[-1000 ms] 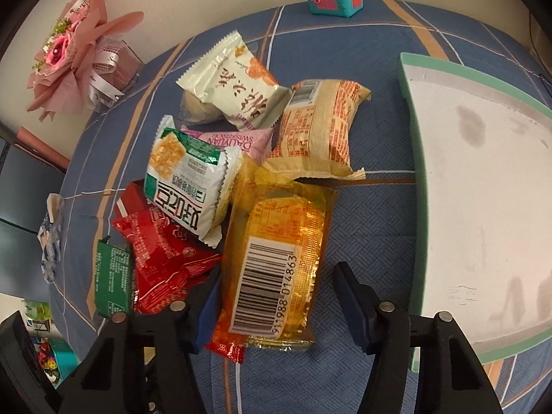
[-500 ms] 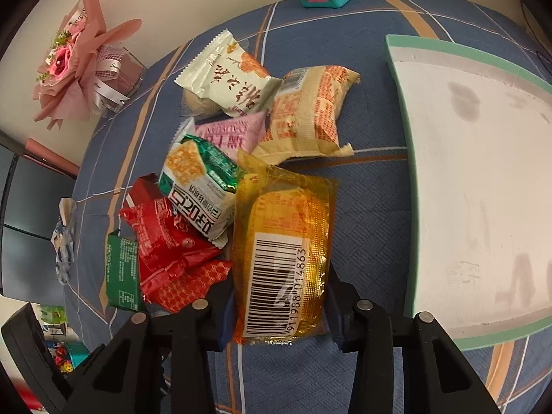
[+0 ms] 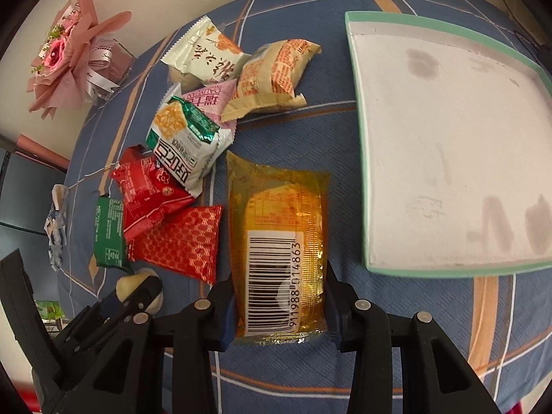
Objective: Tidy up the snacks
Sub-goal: 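Grasp the yellow barcode bread bag with the right tool while the left tool grasps the pudding cup, then carry the bread bag and pudding cup over the white tray with both tools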
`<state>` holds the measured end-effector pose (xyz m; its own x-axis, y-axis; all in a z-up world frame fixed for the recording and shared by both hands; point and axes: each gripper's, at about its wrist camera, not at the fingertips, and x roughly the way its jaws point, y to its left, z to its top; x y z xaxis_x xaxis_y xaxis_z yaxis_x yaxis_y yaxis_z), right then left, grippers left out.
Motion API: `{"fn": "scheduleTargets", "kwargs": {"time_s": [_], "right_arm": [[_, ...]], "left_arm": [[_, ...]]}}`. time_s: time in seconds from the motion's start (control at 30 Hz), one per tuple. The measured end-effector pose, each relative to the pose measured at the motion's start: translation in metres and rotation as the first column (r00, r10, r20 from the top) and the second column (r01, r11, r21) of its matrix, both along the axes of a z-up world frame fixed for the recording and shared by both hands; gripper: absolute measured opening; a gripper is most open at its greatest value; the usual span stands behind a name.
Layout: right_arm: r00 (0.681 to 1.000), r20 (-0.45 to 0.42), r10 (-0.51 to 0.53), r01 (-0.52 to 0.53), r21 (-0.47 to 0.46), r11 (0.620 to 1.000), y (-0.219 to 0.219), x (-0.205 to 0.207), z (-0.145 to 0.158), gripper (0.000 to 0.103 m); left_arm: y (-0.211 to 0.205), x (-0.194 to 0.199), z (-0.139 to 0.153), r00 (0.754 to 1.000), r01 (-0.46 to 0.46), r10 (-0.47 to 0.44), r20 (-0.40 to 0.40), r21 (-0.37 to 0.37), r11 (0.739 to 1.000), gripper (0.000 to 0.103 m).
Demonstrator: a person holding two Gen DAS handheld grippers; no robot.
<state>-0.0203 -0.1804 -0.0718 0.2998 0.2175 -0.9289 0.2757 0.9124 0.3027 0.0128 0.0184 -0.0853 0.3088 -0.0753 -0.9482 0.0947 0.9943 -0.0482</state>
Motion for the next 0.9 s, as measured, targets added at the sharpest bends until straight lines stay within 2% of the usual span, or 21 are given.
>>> {"fn": "scheduleTargets", "kwargs": {"time_s": [0.03,0.33,0.67,0.9], "right_arm": [[1.0,0.0,-0.003,0.003,0.006,1.0,-0.001,-0.003,0.001,0.043],[1.0,0.029,-0.009,0.007,0.054,0.999,-0.005,-0.019,0.015,0.043],[0.997,0.08,-0.023,0.015,0.099,0.995,-0.008,-0.014,0.032,0.043],[0.995,0.094,-0.042,0.03,0.122,0.992,-0.013,-0.013,0.037,0.043]], "left_arm": [[0.0,0.0,0.0,1.0,0.002,-0.002,0.002,-0.001,1.0,0.039],[0.013,-0.008,0.017,1.0,-0.029,0.029,0.012,-0.011,1.0,0.039],[0.013,-0.017,0.061,0.996,-0.033,0.034,0.077,-0.013,0.999,0.034],[-0.003,-0.024,0.062,0.996,-0.024,0.024,0.085,0.005,1.0,0.034]]}}
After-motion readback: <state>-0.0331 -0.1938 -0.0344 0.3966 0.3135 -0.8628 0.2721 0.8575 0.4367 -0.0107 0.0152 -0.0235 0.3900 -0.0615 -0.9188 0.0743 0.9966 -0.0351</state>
